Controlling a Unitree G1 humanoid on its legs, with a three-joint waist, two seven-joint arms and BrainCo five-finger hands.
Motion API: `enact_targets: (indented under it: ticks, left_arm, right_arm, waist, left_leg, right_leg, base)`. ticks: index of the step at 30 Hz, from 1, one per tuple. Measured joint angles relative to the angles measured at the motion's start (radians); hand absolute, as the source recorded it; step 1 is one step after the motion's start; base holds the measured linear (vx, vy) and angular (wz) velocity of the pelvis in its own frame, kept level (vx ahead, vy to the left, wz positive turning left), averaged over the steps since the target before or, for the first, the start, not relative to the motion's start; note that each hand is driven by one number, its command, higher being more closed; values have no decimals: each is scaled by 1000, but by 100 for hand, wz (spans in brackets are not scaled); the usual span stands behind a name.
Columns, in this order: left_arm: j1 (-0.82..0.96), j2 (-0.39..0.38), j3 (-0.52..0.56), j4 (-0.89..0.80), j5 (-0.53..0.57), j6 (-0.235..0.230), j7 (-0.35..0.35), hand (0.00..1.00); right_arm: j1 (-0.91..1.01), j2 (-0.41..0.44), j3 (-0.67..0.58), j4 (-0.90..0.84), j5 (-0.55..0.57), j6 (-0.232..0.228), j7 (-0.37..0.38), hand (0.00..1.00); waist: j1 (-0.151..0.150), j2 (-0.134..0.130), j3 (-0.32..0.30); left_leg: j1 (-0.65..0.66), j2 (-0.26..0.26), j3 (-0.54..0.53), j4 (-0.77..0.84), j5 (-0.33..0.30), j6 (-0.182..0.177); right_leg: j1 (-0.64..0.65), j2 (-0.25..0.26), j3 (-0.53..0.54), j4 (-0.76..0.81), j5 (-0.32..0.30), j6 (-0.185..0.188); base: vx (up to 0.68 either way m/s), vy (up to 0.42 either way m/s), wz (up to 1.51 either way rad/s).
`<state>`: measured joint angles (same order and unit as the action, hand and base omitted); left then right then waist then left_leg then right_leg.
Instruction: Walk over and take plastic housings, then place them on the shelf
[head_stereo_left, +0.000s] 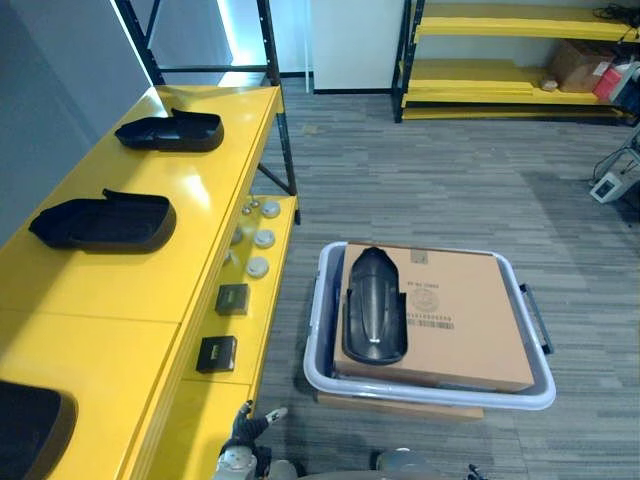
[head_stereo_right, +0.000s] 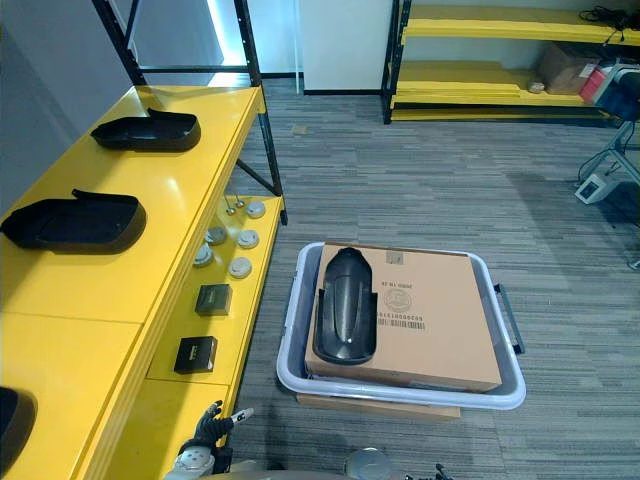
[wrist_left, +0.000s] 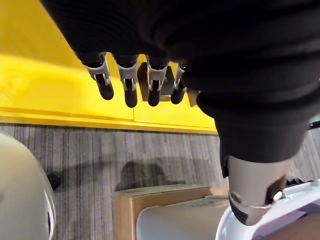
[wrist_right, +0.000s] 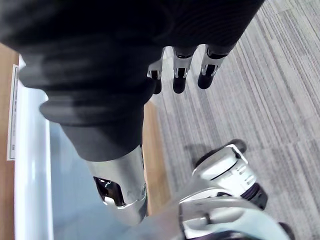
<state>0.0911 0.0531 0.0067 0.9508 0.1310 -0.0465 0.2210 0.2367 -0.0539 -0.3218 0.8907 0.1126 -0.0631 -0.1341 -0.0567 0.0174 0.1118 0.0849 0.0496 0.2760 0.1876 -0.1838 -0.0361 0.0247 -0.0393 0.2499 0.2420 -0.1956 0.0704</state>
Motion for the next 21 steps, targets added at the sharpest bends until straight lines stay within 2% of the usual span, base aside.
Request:
enact_targets:
  ticks: [3, 8, 13, 16, 17, 19, 21]
  left_arm:
    - [6, 12, 7, 0, 0, 0, 2, 0]
    - [7, 6, 44, -12, 0, 0, 2, 0]
    - [41, 3, 44, -40, 1, 0, -2, 0]
    - [46, -5, 42, -40, 1, 0, -4, 0]
    - [46, -10, 41, -40, 4, 0, -5, 0]
    - [48, -10, 31, -39, 11, 0, -7, 0]
    - [48, -10, 20, -39, 20, -1, -21, 0]
  right_arm:
    - [28, 6, -69, -137, 17, -5, -21, 0]
    - [72, 2, -285, -470, 11, -17, -107, 0]
    - [92, -13, -419, -766, -20, -17, -157, 0]
    - [65, -36, -415, -875, -53, -20, -172, 0]
    - [49, -36, -404, -908, -71, -30, -171, 0]
    - [21, -40, -354, -944, -90, -42, -166, 0]
    - [-11, -52, -230, -998, -120, -50, -146, 0]
  waist:
    - [-7, 4, -4]
    - [-19, 0, -6]
    - [-42, -21, -12]
    - [-42, -26, -9]
    - [-41, -36, -6]
    - [-40, -42, -6]
    - [-38, -47, -6]
  left_leg:
    - [42, 0, -1, -13, 0, 0]
    - [64, 9, -4, -17, 0, 0]
    - [77, 13, -23, -33, 12, -9]
    - [77, 15, -29, -33, 13, -10]
    - [76, 16, -31, -33, 13, -10]
    - [72, 15, -38, -35, 12, -10]
    - [67, 12, -60, -51, 12, -10]
  right_leg:
    - [31, 0, -4, -2, 1, 1]
    - [54, 1, -19, -2, 1, 1]
    - [62, 3, -41, -1, 1, 1]
    - [61, 3, -53, -1, 1, 1]
    - [61, 3, -56, -2, 1, 1]
    - [58, 3, -58, -2, 1, 1]
    - [52, 2, -67, -9, 0, 0]
  base:
    - [138, 39, 0]
    - [86, -3, -2]
    - [19, -23, 3]
    - [-28, -34, -1]
    - [-53, -18, 4]
    - [-65, -12, 7]
    - [-85, -2, 11]
